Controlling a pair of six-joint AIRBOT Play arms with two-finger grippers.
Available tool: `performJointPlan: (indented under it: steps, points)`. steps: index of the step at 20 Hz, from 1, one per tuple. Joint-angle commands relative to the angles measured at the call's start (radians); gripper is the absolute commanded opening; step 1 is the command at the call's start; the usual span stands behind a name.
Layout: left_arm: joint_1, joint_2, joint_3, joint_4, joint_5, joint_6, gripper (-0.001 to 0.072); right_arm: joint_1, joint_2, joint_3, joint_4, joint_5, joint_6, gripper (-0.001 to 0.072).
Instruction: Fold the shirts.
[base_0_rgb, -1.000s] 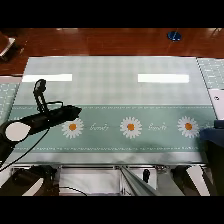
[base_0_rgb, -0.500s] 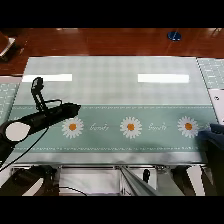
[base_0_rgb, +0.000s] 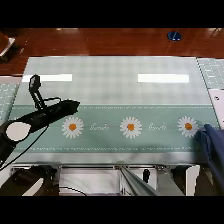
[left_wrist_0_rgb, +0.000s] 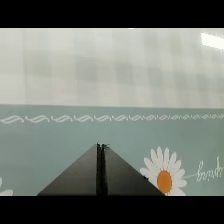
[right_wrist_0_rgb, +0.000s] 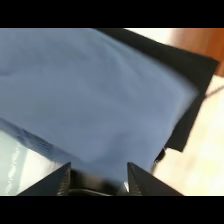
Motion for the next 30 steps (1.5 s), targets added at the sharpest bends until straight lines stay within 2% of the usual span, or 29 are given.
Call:
performJointPlan:
  steps: [1, 5, 6, 9, 11, 12, 14, 17, 19, 20, 22, 30]
  points:
    - [0.0, -0.021, 0.0, 0.001, 0.077, -0.001, 0.0018, 0.0, 0.012, -0.037, -0.042, -0.001, 0.014, 0.0414]
    - [0.056, -0.036, 0.055, 0.001, 0.113, 0.001, 0.0018, 0.014, -0.132, 0.141, 0.098, -0.006, 0.0, 0.0398]
    - [0.086, -0.037, 0.086, 0.001, 0.111, 0.011, 0.0018, 0.04, -0.184, 0.213, 0.142, -0.009, 0.0, 0.035]
    - [0.182, -0.044, 0.248, 0.001, 0.047, 0.036, 0.0018, 0.203, -0.346, 0.423, 0.399, -0.086, 0.018, 0.004]
    - [0.205, -0.075, 0.399, 0.001, -0.024, 0.105, 0.0018, 0.393, -0.418, 0.473, 0.597, -0.266, 0.035, 0.003]
    - [0.205, -0.104, 0.485, 0.001, -0.078, 0.135, 0.0018, 0.505, -0.443, 0.474, 0.642, -0.362, 0.034, 0.003]
    - [0.195, -0.174, 0.632, 0.001, -0.232, 0.183, 0.0018, 0.771, -0.504, 0.474, 0.581, -0.49, 0.008, 0.003]
    - [0.148, -0.269, 0.674, 0.038, -0.417, 0.203, 0.0017, 1.151, -0.581, 0.419, 0.278, -0.541, -0.038, 0.003]
    - [0.098, -0.353, 0.63, 0.214, -0.461, 0.156, 0.0017, 1.311, -0.62, 0.292, 0.04, -0.589, 0.059, 0.0029]
    - [0.098, -0.405, 0.62, 0.295, -0.481, 0.103, 0.0018, 1.34, -0.639, 0.228, -0.002, -0.605, 0.106, 0.0029]
    - [0.124, -0.48, 0.643, 0.315, -0.543, 0.078, 0.0018, 1.346, -0.668, 0.124, -0.005, -0.606, 0.167, 0.0029]
    - [0.129, -0.507, 0.647, 0.315, -0.601, 0.06, 0.0018, 1.346, -0.671, 0.084, -0.013, -0.577, 0.147, 0.003]
